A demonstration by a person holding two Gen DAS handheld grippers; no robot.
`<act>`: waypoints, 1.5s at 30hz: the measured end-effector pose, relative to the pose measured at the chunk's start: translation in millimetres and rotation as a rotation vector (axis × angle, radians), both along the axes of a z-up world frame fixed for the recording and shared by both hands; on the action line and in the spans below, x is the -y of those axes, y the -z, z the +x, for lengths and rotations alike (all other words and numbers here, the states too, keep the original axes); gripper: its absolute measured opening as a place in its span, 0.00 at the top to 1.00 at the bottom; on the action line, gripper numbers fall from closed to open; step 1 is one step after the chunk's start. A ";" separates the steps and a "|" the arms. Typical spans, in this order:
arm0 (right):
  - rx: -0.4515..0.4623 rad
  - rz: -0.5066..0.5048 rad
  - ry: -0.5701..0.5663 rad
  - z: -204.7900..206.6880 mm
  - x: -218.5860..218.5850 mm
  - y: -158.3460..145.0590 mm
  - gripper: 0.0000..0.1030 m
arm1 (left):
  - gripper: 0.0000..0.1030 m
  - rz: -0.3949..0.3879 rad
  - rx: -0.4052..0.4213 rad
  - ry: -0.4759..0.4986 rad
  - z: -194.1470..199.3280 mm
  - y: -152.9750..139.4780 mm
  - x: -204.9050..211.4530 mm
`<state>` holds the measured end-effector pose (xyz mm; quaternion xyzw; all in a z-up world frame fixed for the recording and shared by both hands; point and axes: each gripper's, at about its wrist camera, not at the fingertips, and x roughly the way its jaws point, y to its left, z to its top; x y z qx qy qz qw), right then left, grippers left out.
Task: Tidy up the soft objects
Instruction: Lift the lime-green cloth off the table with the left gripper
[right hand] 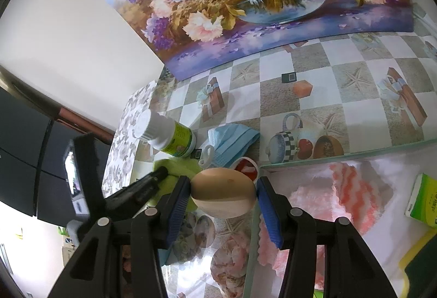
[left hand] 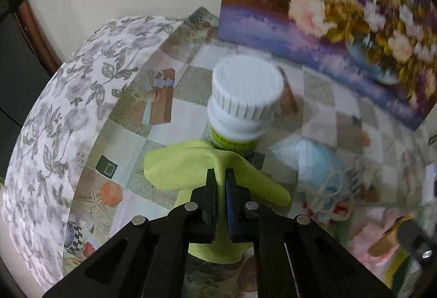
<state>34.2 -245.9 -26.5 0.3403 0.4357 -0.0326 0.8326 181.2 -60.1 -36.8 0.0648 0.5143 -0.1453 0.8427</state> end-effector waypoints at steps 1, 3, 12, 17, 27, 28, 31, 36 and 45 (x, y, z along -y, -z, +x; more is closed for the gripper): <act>0.001 0.000 0.000 0.0 -0.2 -0.3 0.48 | 0.95 -0.007 0.004 -0.004 0.2 -3.0 0.9; 0.002 0.001 0.000 0.1 -0.3 -0.8 0.48 | 0.95 -0.027 0.016 -0.016 0.2 -11.4 -1.7; 0.021 -0.005 -0.004 -2.1 -0.7 -10.2 0.48 | 0.95 -0.150 -0.008 -0.007 -1.7 -41.0 -12.8; 0.019 -0.004 -0.006 -2.0 -0.8 -10.9 0.48 | 0.95 -0.150 -0.076 -0.002 0.3 -25.7 -8.6; 0.013 0.001 -0.006 -2.1 0.2 -8.9 0.48 | 0.95 -0.088 -0.120 0.016 -0.6 -4.3 0.2; 0.014 0.001 -0.007 -2.0 -0.1 -9.0 0.48 | 0.95 -0.086 -0.115 0.016 -0.8 -5.3 0.0; 0.016 0.002 -0.006 -2.0 -0.5 -9.3 0.48 | 0.95 -0.099 -0.100 0.008 0.1 -11.4 -3.3; 0.018 0.002 -0.008 -2.0 -1.0 -10.0 0.48 | 0.95 -0.106 -0.069 -0.004 -0.2 -20.9 -6.7; 0.018 0.003 -0.010 -1.8 -1.2 -10.6 0.48 | 0.95 -0.096 -0.089 0.013 0.1 -14.3 -0.9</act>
